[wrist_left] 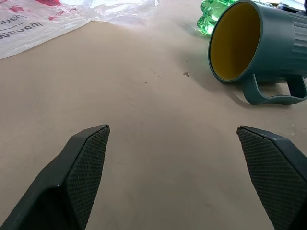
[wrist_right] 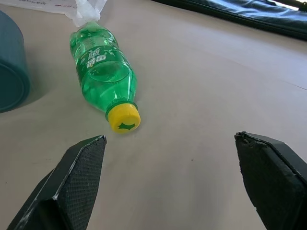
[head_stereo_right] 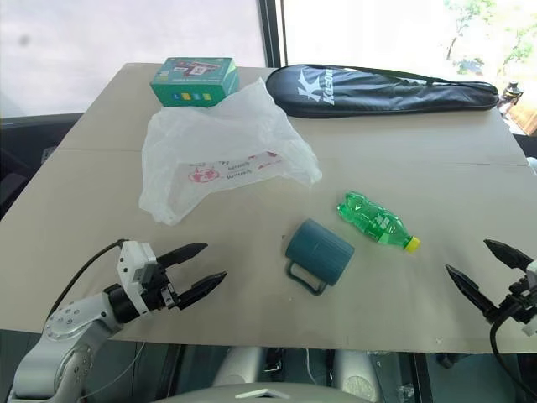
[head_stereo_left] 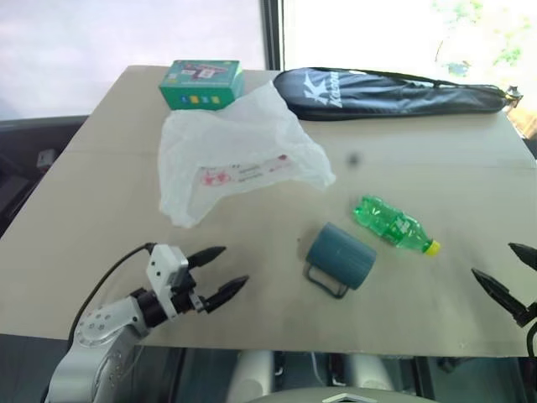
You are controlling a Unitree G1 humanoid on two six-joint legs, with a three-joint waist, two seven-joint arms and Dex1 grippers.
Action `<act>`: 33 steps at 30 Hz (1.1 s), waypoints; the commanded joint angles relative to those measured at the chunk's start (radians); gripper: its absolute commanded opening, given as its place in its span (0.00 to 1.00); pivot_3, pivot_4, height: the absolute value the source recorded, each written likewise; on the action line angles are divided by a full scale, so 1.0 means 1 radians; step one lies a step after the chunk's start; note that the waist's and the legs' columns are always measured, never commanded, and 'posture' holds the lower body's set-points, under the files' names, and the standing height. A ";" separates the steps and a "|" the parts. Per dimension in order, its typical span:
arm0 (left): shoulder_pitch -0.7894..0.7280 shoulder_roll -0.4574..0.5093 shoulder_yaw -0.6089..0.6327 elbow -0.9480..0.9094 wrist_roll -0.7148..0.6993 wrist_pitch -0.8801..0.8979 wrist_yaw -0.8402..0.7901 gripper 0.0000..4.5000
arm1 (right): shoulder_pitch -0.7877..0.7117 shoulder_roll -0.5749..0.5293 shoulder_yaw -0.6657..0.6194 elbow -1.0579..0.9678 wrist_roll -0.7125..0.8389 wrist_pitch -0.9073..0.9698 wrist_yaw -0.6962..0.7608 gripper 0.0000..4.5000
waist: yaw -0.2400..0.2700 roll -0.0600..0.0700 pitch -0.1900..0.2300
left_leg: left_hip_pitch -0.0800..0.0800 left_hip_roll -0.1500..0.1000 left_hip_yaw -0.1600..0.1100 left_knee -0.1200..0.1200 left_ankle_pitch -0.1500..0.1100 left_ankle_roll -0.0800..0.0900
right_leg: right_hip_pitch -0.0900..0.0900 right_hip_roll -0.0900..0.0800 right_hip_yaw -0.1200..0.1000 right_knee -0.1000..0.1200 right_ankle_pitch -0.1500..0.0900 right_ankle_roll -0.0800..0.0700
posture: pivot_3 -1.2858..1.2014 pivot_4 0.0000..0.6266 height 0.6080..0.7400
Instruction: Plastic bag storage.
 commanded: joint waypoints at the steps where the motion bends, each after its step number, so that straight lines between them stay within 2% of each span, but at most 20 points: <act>1: -0.022 -0.010 0.011 0.003 -0.008 -0.049 -0.013 0.99 | -0.022 -0.023 -0.013 -0.025 0.038 -0.038 0.022 1.00 | 0.000 0.000 0.000 | 0.000 0.000 0.000 0.000 0.000 0.000 | 0.000 0.000 0.000 0.000 0.000 0.000 | 0.52 0.24 1.00; 5: -0.154 -0.042 0.023 -0.050 -0.062 0.017 0.090 0.99 | -0.081 -0.018 0.012 -0.140 0.129 -0.039 0.021 1.00 | 0.005 0.000 0.000 | 0.001 0.000 0.000 0.001 0.000 0.000 | 0.000 0.000 0.000 0.001 0.001 0.001 | 0.52 0.24 1.00; 10: -0.372 -0.054 0.007 -0.100 -0.066 0.129 0.264 0.99 | -0.182 -0.071 0.067 -0.223 0.243 0.045 -0.009 1.00 | 0.007 -0.001 0.000 | 0.000 0.000 -0.001 0.004 0.002 0.003 | 0.003 0.002 -0.001 0.002 0.003 0.004 | 0.52 0.24 1.00; 12: -0.419 0.011 -0.050 -0.131 0.112 0.151 0.342 0.99 | -0.171 -0.104 0.076 -0.248 0.239 0.056 0.018 1.00 | 0.008 -0.001 0.000 | -0.001 0.000 -0.001 0.006 0.004 0.001 | 0.003 0.002 -0.001 0.001 0.003 0.005 | 0.52 0.24 1.00; 14: -0.414 0.078 -0.121 -0.138 0.371 0.032 0.413 0.99 | -0.117 -0.113 0.063 -0.281 0.225 0.046 0.048 1.00 | 0.008 -0.001 0.000 | -0.001 -0.001 -0.001 0.006 0.004 0.001 | 0.003 0.003 -0.001 0.001 0.003 0.005 | 0.52 0.24 1.00; 18: -0.436 0.125 -0.158 -0.079 0.605 -0.067 0.523 0.99 | 0.012 -0.064 0.034 -0.327 0.182 -0.012 0.062 1.00 | 0.011 -0.002 0.000 | -0.001 -0.001 0.000 0.001 0.003 0.000 | 0.003 0.004 0.000 -0.001 0.001 0.006 | 0.52 0.24 1.00; 25: -0.638 0.162 -0.243 0.121 0.808 -0.137 0.555 0.99 | 0.144 0.036 0.055 -0.403 0.169 -0.121 0.089 1.00 | 0.011 -0.002 0.000 | -0.001 0.000 -0.001 0.002 0.003 0.000 | 0.002 0.003 -0.001 0.000 0.001 0.007 | 0.52 0.24 1.00; 33: -0.763 0.141 -0.308 0.293 0.868 -0.136 0.522 0.99 | 0.144 0.131 0.123 -0.424 0.112 -0.282 0.075 1.00 | 0.008 -0.003 -0.001 | 0.000 0.000 0.000 0.003 0.003 0.000 | 0.002 0.003 0.000 0.002 0.002 0.007 | 0.52 0.24 1.00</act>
